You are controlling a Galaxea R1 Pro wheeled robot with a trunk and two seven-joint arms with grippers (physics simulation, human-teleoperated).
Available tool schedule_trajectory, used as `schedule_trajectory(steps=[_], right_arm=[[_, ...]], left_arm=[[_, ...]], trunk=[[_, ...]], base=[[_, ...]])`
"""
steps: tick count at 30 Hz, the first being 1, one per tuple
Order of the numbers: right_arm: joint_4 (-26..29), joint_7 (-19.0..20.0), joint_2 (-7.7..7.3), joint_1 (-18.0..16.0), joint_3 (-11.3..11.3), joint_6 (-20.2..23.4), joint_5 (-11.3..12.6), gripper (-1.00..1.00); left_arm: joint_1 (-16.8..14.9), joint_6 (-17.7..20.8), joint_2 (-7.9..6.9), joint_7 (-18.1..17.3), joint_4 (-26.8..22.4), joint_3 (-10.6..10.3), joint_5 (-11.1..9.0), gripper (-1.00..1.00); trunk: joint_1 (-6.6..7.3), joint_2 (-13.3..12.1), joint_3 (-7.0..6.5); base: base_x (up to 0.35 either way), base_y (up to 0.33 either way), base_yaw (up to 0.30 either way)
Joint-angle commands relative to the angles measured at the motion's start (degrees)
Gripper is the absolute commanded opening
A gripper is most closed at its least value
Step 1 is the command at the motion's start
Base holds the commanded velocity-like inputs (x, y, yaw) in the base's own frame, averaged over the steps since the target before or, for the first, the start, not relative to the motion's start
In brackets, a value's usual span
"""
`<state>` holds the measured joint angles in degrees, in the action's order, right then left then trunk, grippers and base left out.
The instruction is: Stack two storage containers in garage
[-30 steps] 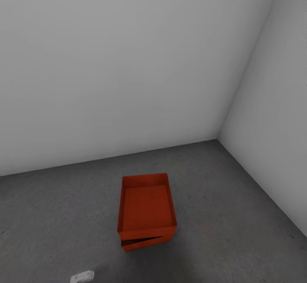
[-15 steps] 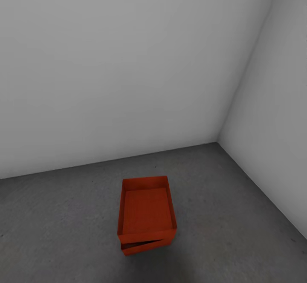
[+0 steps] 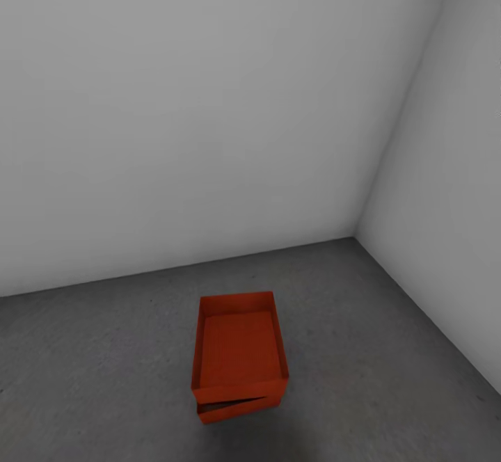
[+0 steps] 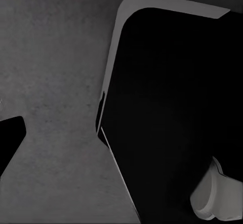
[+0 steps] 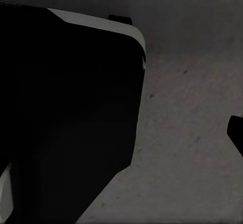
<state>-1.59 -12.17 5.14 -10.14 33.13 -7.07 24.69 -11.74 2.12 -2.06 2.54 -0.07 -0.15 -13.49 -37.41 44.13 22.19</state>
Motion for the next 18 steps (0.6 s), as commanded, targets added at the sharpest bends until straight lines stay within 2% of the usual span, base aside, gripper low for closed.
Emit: schedule_trajectory(steps=[1,6,18], right_arm=[[-0.17,-0.05,0.05,0.01,0.49,-0.32,0.54,1.0],[-0.15,-0.05,0.0,0.11,0.47,-0.38,0.52,1.0],[0.06,-0.05,-0.1,0.12,0.48,-0.4,0.38,1.0]], left_arm=[[0.51,-0.58,0.02,0.1,-0.01,-0.07,-0.37,1.0],[1.47,-1.87,0.1,0.1,-0.09,-0.11,-0.2,1.0],[1.55,-2.02,-0.18,0.18,-0.6,-0.09,-0.08,1.0]], trunk=[[-0.01,0.04,-0.04],[-0.01,0.04,-0.49],[-0.01,0.04,-1.58]], base=[[0.0,0.0,0.0],[0.0,0.0,0.0],[0.0,0.0,0.0]])
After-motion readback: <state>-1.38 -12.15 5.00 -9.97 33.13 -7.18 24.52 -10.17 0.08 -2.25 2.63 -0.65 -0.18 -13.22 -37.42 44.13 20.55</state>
